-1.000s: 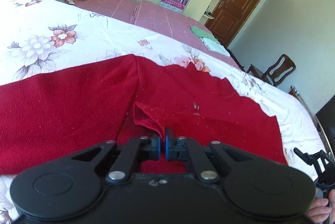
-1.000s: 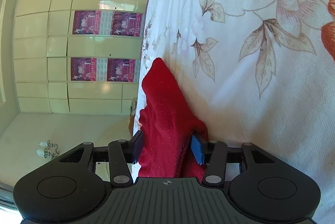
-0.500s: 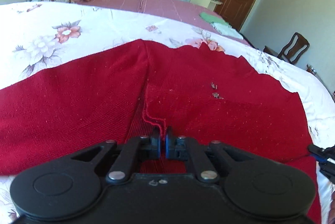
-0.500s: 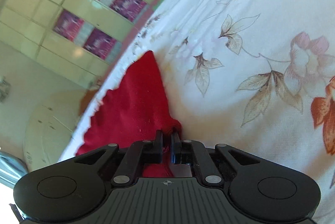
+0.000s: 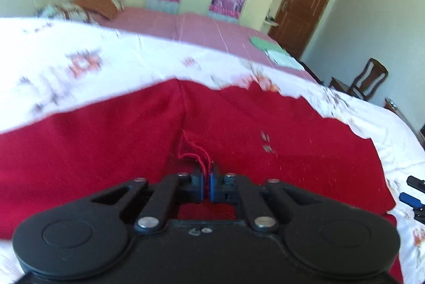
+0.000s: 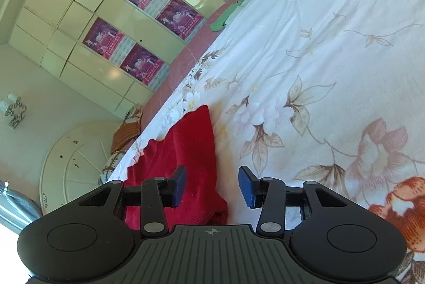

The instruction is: Fold small clothes

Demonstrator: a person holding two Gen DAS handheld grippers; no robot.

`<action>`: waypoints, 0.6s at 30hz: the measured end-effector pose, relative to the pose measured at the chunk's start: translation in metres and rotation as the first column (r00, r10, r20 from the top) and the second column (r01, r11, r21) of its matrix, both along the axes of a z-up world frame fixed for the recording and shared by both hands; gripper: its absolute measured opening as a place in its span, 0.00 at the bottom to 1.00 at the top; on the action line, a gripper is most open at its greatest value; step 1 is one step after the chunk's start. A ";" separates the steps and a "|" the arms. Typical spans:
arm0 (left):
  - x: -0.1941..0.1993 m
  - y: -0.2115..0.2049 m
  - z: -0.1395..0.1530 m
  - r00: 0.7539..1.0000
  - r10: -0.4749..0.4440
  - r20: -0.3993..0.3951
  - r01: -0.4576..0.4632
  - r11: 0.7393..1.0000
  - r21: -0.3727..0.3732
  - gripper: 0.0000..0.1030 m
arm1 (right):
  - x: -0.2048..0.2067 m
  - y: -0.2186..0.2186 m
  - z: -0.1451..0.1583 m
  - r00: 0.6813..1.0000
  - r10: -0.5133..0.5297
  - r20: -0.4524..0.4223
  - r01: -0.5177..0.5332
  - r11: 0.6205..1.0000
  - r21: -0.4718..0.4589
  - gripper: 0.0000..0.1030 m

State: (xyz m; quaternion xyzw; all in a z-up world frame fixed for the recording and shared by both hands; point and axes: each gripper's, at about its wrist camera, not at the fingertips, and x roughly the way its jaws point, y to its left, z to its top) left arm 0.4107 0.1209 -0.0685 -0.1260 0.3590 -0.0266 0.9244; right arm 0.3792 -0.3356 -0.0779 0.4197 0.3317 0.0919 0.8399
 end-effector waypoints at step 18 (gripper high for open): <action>0.003 0.008 -0.014 0.998 0.049 -0.037 -0.049 0.999 0.025 0.04 | 0.019 0.025 -0.010 0.991 0.133 -0.004 -0.133 0.986 -0.097 0.00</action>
